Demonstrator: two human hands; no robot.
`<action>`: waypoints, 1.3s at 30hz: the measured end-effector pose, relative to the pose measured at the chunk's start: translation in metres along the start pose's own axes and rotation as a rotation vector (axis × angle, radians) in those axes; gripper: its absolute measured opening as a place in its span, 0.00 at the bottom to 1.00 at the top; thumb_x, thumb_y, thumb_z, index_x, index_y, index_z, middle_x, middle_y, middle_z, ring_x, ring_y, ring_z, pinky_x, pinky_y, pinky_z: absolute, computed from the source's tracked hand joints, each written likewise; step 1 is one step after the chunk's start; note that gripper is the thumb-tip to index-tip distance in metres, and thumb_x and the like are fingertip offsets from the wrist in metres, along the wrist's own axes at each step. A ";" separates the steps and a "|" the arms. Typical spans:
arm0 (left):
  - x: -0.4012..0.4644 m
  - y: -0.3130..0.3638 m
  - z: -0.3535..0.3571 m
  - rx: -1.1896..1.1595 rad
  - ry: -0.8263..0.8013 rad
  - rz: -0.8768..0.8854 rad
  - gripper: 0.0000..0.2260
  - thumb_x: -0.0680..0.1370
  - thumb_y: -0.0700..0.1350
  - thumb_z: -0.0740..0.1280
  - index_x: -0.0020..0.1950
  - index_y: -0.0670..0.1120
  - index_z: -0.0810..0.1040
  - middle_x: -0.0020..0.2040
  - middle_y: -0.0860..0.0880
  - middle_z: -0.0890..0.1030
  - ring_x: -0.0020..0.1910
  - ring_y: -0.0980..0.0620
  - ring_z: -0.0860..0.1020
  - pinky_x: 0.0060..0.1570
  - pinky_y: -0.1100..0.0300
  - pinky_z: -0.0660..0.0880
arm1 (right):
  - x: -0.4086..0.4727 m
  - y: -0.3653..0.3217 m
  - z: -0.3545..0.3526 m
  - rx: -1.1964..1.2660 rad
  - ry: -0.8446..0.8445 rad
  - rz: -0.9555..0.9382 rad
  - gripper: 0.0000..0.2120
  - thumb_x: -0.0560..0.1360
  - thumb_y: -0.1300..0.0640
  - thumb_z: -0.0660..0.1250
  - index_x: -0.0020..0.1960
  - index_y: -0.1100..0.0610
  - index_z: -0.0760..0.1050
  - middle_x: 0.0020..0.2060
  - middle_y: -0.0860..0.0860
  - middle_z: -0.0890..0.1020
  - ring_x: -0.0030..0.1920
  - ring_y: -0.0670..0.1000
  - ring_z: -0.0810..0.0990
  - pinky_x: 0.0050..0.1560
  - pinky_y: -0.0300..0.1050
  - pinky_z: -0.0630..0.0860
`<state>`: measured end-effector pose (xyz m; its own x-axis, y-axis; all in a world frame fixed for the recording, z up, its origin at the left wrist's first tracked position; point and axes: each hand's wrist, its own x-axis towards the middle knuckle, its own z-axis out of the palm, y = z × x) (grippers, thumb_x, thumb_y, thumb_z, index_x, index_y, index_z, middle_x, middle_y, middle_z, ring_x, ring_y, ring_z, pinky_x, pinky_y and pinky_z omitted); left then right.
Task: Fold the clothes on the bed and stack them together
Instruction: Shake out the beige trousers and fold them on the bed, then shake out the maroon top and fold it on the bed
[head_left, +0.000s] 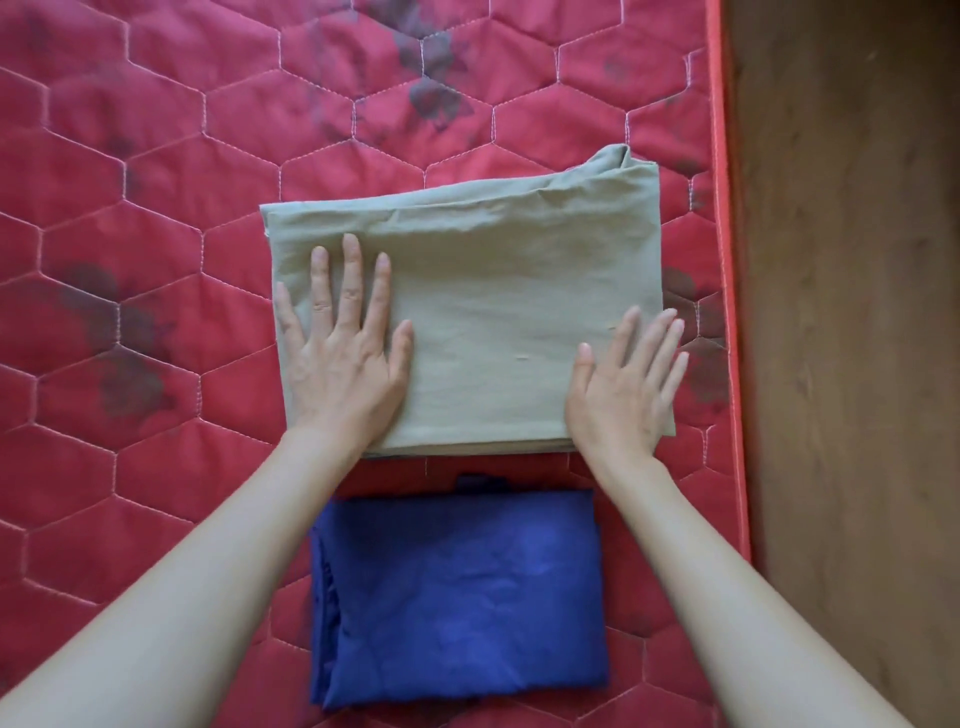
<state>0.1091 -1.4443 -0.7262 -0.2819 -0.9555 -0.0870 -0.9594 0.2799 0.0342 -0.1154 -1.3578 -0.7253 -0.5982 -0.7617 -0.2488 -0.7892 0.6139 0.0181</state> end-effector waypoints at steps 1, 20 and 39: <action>0.009 -0.001 -0.001 -0.009 0.016 0.022 0.28 0.81 0.58 0.47 0.80 0.51 0.47 0.80 0.48 0.44 0.78 0.45 0.40 0.74 0.38 0.40 | 0.005 -0.008 -0.005 -0.006 0.040 -0.080 0.30 0.81 0.46 0.49 0.79 0.57 0.46 0.78 0.61 0.45 0.78 0.60 0.43 0.75 0.62 0.41; 0.011 -0.039 -0.021 -0.409 -0.111 -0.322 0.28 0.83 0.54 0.49 0.79 0.51 0.39 0.80 0.47 0.46 0.79 0.46 0.46 0.75 0.44 0.51 | 0.061 -0.005 -0.022 0.139 -0.086 -0.074 0.28 0.83 0.46 0.46 0.79 0.56 0.44 0.78 0.59 0.45 0.78 0.58 0.45 0.77 0.53 0.45; -0.323 -0.165 -0.018 -0.185 -0.122 -0.338 0.21 0.75 0.42 0.68 0.67 0.39 0.74 0.65 0.39 0.76 0.65 0.38 0.73 0.65 0.37 0.65 | -0.293 -0.134 0.028 0.178 -0.017 -0.908 0.16 0.75 0.61 0.67 0.61 0.64 0.78 0.59 0.63 0.79 0.60 0.62 0.78 0.61 0.58 0.75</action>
<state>0.3586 -1.1837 -0.6856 0.0393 -0.9697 -0.2411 -0.9837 -0.0799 0.1610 0.1701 -1.2111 -0.6815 0.2424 -0.9640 -0.1093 -0.9206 -0.1930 -0.3395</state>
